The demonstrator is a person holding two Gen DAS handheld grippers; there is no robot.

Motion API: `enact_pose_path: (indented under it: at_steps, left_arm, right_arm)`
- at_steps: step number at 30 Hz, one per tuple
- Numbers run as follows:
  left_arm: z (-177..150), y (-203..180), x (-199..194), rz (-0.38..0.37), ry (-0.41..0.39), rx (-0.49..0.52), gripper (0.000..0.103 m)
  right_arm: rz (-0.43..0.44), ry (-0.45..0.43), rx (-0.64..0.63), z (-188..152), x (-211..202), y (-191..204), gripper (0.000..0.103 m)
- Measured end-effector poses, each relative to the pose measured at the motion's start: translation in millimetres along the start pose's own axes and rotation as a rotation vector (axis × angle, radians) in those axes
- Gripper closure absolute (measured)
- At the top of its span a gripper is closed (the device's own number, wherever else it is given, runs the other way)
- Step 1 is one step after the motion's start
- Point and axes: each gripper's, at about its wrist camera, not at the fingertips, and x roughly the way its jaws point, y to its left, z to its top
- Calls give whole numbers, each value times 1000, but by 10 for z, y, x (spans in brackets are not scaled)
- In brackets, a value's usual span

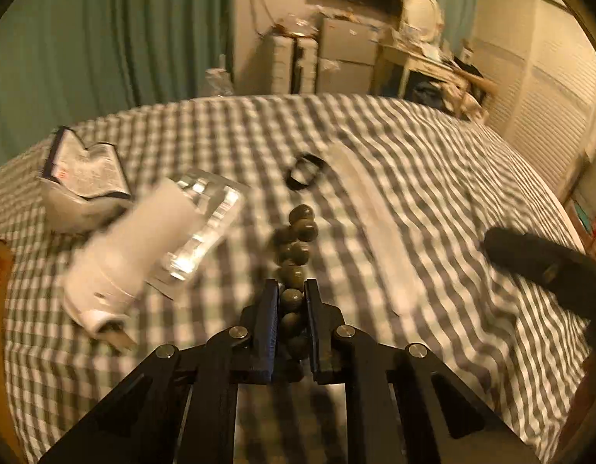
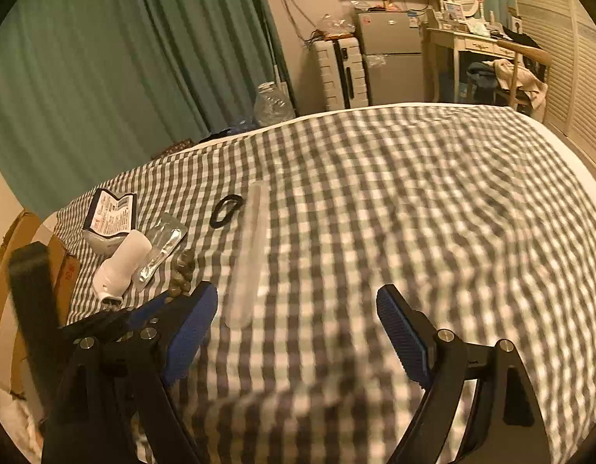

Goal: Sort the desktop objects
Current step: 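Grasp the bead bracelet with the left gripper while the right gripper grasps the clear comb, then carry the bracelet and the clear comb to the box and open both grippers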

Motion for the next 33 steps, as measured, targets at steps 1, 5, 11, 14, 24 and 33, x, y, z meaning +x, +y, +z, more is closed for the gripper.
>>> enact_pose_path:
  at_steps: [1, 5, 11, 14, 24, 33]
  left_arm:
    - [32, 49, -7, 18, -14, -5, 92]
    - [125, 303, -1, 24, -20, -87, 92]
    - [189, 473, 17, 4, -23, -139, 92]
    - [179, 525, 36, -19, -14, -149, 92]
    - [158, 509, 82, -65, -34, -163, 92]
    - [185, 494, -97, -141, -98, -203, 92]
  right_arm:
    - [-4, 8, -10, 7, 66, 29, 19]
    - [-11, 35, -44, 42, 317, 187, 19]
    - [-53, 42, -134, 83, 584, 429, 37]
    - [-40, 64, -123, 79, 725, 456, 39]
    - [-50, 39, -151, 56, 721, 446, 77]
    - [-21, 29, -135, 136, 519, 396, 77]
